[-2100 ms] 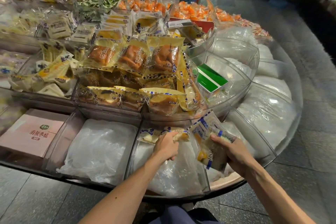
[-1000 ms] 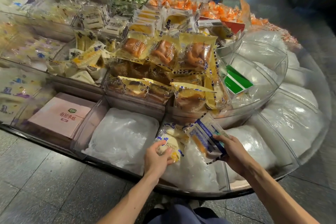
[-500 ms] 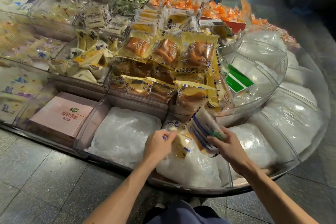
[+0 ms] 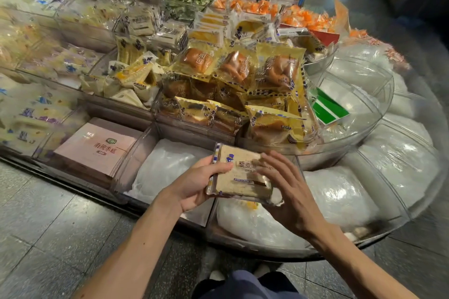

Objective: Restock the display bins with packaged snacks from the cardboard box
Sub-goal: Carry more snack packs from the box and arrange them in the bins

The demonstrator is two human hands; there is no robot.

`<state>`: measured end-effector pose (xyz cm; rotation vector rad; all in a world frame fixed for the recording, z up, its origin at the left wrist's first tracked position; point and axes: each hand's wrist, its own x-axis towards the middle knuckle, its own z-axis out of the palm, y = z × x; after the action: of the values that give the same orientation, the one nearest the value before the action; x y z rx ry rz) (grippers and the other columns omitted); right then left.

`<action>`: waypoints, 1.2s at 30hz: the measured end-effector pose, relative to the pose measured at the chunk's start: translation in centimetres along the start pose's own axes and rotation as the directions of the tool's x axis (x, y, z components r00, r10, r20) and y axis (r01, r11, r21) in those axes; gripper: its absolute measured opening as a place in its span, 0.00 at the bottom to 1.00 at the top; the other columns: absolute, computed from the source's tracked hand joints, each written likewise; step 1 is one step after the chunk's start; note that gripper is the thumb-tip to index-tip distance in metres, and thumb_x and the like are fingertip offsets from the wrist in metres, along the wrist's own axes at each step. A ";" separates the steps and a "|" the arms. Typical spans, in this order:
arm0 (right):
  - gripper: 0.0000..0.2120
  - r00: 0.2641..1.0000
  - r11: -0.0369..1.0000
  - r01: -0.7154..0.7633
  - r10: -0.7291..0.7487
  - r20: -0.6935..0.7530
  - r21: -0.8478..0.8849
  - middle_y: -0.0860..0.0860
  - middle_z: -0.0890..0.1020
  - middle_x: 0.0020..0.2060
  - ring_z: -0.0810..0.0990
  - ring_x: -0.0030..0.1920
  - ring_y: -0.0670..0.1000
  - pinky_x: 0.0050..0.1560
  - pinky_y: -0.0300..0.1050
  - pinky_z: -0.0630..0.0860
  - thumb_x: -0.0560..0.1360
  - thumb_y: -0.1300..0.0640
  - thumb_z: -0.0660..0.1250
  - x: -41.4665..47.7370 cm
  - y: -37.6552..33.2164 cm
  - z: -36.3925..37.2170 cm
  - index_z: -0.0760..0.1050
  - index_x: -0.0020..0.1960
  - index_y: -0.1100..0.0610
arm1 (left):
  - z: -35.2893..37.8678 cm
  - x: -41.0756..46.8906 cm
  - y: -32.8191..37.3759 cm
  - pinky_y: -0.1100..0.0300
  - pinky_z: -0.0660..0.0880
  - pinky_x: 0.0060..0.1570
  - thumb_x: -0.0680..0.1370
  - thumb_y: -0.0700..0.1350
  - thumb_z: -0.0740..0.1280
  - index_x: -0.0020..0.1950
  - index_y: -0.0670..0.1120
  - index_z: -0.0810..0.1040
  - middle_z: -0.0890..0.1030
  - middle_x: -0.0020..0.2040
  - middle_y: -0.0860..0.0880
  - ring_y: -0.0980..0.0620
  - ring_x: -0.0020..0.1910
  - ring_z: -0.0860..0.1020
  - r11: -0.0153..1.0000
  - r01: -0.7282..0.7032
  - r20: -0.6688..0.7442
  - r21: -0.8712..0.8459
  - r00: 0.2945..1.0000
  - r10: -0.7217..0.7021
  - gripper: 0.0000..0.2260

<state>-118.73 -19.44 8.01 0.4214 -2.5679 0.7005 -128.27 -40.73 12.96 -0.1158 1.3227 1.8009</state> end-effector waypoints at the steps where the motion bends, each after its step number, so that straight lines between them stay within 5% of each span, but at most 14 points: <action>1: 0.41 1.000 1.000 -0.026 0.026 0.001 0.011 0.57 0.66 0.76 0.62 0.77 0.58 0.73 0.60 0.66 0.67 0.49 0.79 -0.2 -0.2 -0.1 0.63 0.74 0.52 | -0.2 -0.2 0.1 0.52 0.84 0.44 0.72 0.41 0.69 0.65 0.39 0.74 0.84 0.55 0.39 0.44 0.50 0.85 1.000 -0.018 -0.003 -0.013 1.000 0.018 0.21; 4: 0.58 0.962 0.920 -0.273 0.257 0.093 0.280 0.49 0.58 0.79 0.59 0.79 0.49 0.76 0.43 0.62 0.61 0.38 0.80 -0.6 -1.1 -0.9 0.51 0.80 0.50 | -1.4 -0.6 0.0 0.49 0.82 0.53 0.73 0.43 0.68 0.67 0.39 0.74 0.83 0.58 0.39 0.42 0.56 0.83 0.998 -0.058 0.007 -0.004 0.998 0.058 0.22; 6: 0.60 0.835 0.603 -0.543 0.462 0.299 0.584 0.39 0.63 0.76 0.69 0.71 0.39 0.66 0.38 0.72 0.57 0.34 0.80 -0.4 -2.3 -1.8 0.51 0.79 0.41 | -1.7 -0.9 -0.1 0.47 0.80 0.58 0.76 0.45 0.65 0.68 0.40 0.73 0.82 0.60 0.40 0.43 0.60 0.81 0.997 -0.072 0.036 0.021 0.997 0.072 0.21; 8: 0.46 0.700 0.115 -0.624 0.521 0.488 0.773 0.48 0.77 0.68 0.81 0.62 0.46 0.57 0.52 0.79 0.60 0.31 0.77 0.2 -2.6 -1.8 0.67 0.73 0.43 | -1.7 -1.2 -0.2 0.48 0.78 0.60 0.77 0.49 0.62 0.68 0.42 0.73 0.82 0.61 0.42 0.45 0.62 0.81 0.994 -0.077 0.084 0.082 0.994 0.070 0.21; 9: 0.37 0.646 -0.019 -0.630 0.542 0.537 0.777 0.53 0.82 0.63 0.83 0.58 0.52 0.57 0.61 0.79 0.65 0.31 0.74 0.4 -2.2 -1.5 0.75 0.68 0.48 | -1.4 -1.4 -0.3 0.51 0.79 0.59 0.77 0.50 0.61 0.66 0.44 0.73 0.84 0.60 0.45 0.48 0.60 0.81 0.988 -0.082 0.105 0.130 0.992 0.068 0.20; 10: 0.28 0.613 -0.043 -0.642 0.571 0.546 0.765 0.56 0.84 0.57 0.84 0.55 0.55 0.59 0.65 0.77 0.71 0.35 0.70 0.7 -2.3 -1.4 0.79 0.62 0.53 | -1.2 -1.6 -0.5 0.55 0.80 0.56 0.77 0.51 0.59 0.64 0.46 0.73 0.85 0.57 0.48 0.51 0.59 0.82 0.979 -0.082 0.128 0.186 0.990 0.059 0.19; 12: 0.18 0.605 0.074 -0.663 0.639 0.475 0.745 0.55 0.86 0.50 0.85 0.53 0.54 0.60 0.63 0.77 0.78 0.43 0.61 1.2 -2.2 -1.3 0.83 0.54 0.53 | -0.7 -2.1 -0.7 0.60 0.78 0.57 0.77 0.53 0.55 0.66 0.51 0.72 0.84 0.57 0.53 0.54 0.60 0.81 0.959 -0.081 0.170 0.273 0.985 0.035 0.18; 15: 0.17 0.716 0.420 -0.654 0.613 0.335 0.629 0.45 0.87 0.45 0.83 0.50 0.42 0.52 0.39 0.78 0.80 0.47 0.56 1.5 -2.2 -0.8 0.84 0.48 0.46 | -0.6 -2.9 -1.1 0.67 0.73 0.61 0.81 0.54 0.51 0.71 0.61 0.66 0.80 0.62 0.61 0.60 0.66 0.75 0.934 -0.092 0.122 0.345 0.991 0.052 0.18; 18: 0.15 0.761 0.521 -0.623 0.577 0.297 0.583 0.30 0.83 0.42 0.80 0.48 0.31 0.46 0.28 0.75 0.79 0.47 0.52 1.7 -2.2 0.3 0.78 0.53 0.40 | -1.2 -3.5 -1.3 0.75 0.69 0.57 0.84 0.50 0.49 0.73 0.63 0.62 0.76 0.64 0.67 0.70 0.64 0.73 0.936 -0.094 0.062 0.340 0.995 0.077 0.17; 23: 0.17 0.759 0.443 -0.621 0.545 0.356 0.646 0.32 0.84 0.44 0.83 0.48 0.35 0.45 0.26 0.75 0.79 0.47 0.51 3.2 -2.4 2.4 0.79 0.55 0.43 | -3.1 -3.2 -2.0 0.72 0.70 0.58 0.82 0.53 0.51 0.72 0.55 0.70 0.82 0.60 0.60 0.66 0.63 0.76 0.905 -0.186 -0.084 0.383 0.968 0.235 0.20; 27: 0.18 0.696 0.332 -0.697 0.529 0.486 0.636 0.40 0.87 0.45 0.86 0.46 0.43 0.39 0.38 0.80 0.80 0.47 0.52 4.5 -2.6 4.2 0.80 0.54 0.50 | -4.0 -1.1 -3.4 0.70 0.75 0.43 0.85 0.50 0.53 0.54 0.46 0.78 0.85 0.43 0.56 0.66 0.43 0.81 0.898 -0.132 -0.366 0.421 0.881 0.301 0.15; 32: 0.18 0.630 0.297 -0.757 0.568 0.530 0.582 0.43 0.87 0.41 0.86 0.42 0.48 0.34 0.47 0.82 0.85 0.51 0.52 5.8 -2.9 6.9 0.79 0.52 0.56 | -5.7 -0.7 -3.9 0.52 0.82 0.53 0.84 0.53 0.57 0.60 0.48 0.79 0.86 0.52 0.51 0.53 0.53 0.84 0.952 -0.096 -0.482 0.292 0.845 0.233 0.15; 34: 0.19 0.597 0.259 -0.775 0.601 0.532 0.577 0.46 0.88 0.42 0.86 0.43 0.52 0.37 0.48 0.81 0.84 0.49 0.53 6.7 -3.4 8.3 0.81 0.51 0.55 | -7.3 -0.8 -3.7 0.50 0.83 0.48 0.81 0.52 0.65 0.64 0.54 0.76 0.85 0.54 0.50 0.53 0.51 0.84 0.953 -0.064 -0.478 0.297 0.854 0.206 0.12; 36: 0.19 0.559 0.224 -0.797 0.623 0.547 0.560 0.48 0.88 0.44 0.86 0.45 0.52 0.39 0.46 0.81 0.84 0.47 0.55 7.4 -3.7 10.2 0.82 0.52 0.55 | -9.2 -0.9 -3.1 0.57 0.82 0.40 0.77 0.48 0.73 0.68 0.60 0.68 0.80 0.57 0.50 0.61 0.49 0.83 0.952 -0.055 -0.456 0.302 0.868 0.195 0.24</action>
<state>-126.98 -29.28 5.24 -0.6323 -2.3799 2.2731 -129.27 -48.56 7.23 -0.3492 1.9707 1.7318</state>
